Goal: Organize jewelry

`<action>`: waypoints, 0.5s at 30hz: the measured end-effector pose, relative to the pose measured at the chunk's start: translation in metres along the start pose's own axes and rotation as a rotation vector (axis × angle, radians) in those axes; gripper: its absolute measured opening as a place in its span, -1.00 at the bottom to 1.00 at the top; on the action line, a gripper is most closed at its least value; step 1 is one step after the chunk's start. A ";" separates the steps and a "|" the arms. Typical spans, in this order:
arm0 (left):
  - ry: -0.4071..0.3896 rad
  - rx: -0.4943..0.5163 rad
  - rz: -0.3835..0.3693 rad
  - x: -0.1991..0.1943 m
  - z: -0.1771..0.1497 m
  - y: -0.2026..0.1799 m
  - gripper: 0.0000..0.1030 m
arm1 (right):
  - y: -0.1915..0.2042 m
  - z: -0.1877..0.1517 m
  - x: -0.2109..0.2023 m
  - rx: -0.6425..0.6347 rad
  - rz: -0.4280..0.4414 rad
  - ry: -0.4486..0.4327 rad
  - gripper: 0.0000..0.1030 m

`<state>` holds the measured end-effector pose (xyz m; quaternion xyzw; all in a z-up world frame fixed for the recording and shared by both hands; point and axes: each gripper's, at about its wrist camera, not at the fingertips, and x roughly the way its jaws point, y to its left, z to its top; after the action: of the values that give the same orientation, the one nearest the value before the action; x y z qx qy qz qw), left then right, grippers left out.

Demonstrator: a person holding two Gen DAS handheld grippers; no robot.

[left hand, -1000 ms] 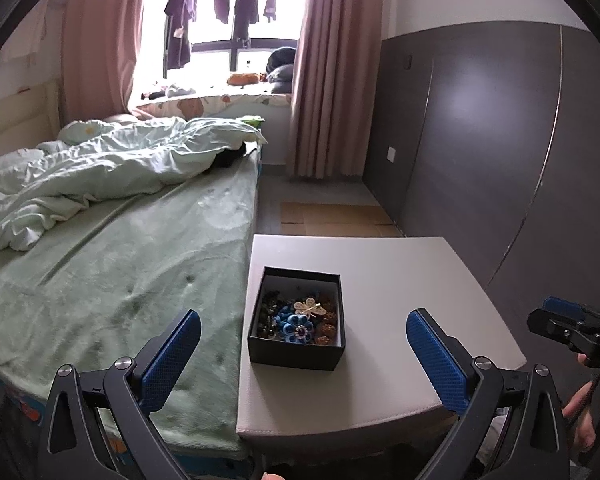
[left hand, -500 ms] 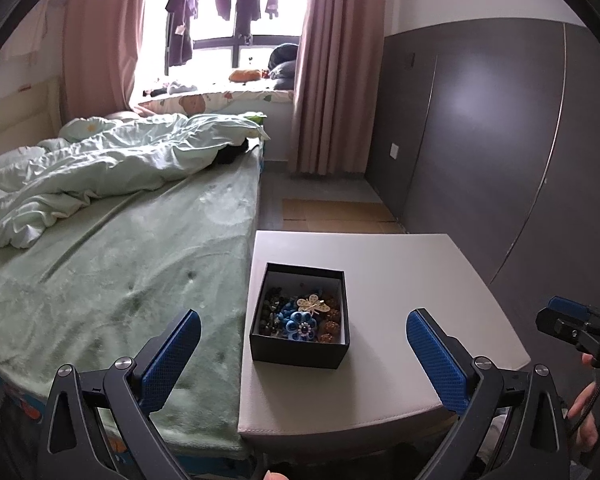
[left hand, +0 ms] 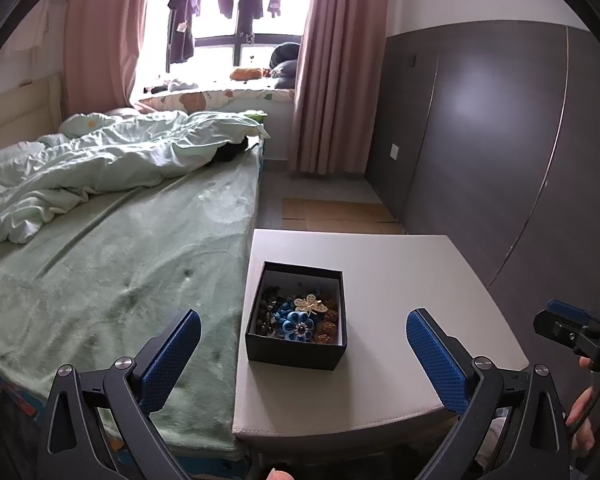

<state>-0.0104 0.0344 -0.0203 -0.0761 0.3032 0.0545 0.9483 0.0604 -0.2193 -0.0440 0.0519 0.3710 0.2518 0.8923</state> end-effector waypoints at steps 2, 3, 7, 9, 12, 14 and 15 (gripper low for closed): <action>-0.003 0.002 0.006 0.000 0.000 0.000 0.99 | 0.000 0.000 0.001 0.000 -0.007 0.000 1.00; -0.004 0.002 0.007 0.000 0.000 -0.001 0.99 | 0.000 -0.001 0.002 0.001 -0.009 0.001 1.00; -0.008 0.003 0.011 0.000 0.000 -0.002 0.99 | 0.000 -0.002 0.003 0.002 -0.013 0.002 1.00; -0.011 0.003 0.014 0.000 0.000 -0.002 0.99 | -0.001 -0.001 0.003 0.006 -0.010 0.001 1.00; -0.014 0.004 0.017 0.001 0.001 -0.002 0.99 | 0.000 0.000 0.002 0.008 -0.004 -0.003 1.00; -0.016 0.008 0.021 0.001 0.001 -0.002 0.99 | 0.000 0.001 0.003 0.007 -0.005 -0.004 1.00; -0.015 0.010 0.024 0.001 0.001 -0.002 0.99 | 0.001 0.001 0.003 0.006 -0.005 -0.003 1.00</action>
<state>-0.0085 0.0329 -0.0202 -0.0675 0.2970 0.0651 0.9503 0.0622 -0.2172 -0.0453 0.0540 0.3705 0.2483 0.8934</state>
